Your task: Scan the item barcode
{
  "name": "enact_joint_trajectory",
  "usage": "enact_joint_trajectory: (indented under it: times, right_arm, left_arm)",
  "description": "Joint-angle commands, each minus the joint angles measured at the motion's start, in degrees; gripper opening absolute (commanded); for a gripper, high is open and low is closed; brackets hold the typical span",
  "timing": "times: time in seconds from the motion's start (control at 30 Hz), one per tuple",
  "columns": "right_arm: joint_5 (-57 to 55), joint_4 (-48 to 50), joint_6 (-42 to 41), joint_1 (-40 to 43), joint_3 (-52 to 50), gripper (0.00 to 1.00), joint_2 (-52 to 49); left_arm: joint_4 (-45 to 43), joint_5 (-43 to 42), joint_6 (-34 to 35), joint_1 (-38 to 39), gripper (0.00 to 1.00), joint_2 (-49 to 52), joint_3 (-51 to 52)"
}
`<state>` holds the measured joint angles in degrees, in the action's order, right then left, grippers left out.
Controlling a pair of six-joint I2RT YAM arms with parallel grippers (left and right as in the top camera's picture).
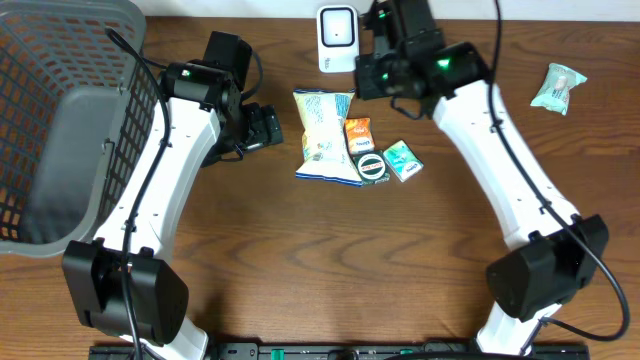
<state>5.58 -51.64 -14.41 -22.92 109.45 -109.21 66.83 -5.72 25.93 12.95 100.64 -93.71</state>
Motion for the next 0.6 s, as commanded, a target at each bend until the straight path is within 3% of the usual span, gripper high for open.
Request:
enact_joint_trajectory:
  times: [0.0, 0.57]
  right_arm:
    - [-0.1, -0.8, 1.2, 3.7, 0.6, 0.01, 4.2]
    - [-0.1, -8.8, 4.3, 21.1, 0.3, 0.01, 7.2]
  left_arm:
    - [0.2, 0.2, 0.7, -0.1, 1.0, 0.2, 0.3]
    - [0.2, 0.2, 0.7, -0.1, 1.0, 0.2, 0.3]
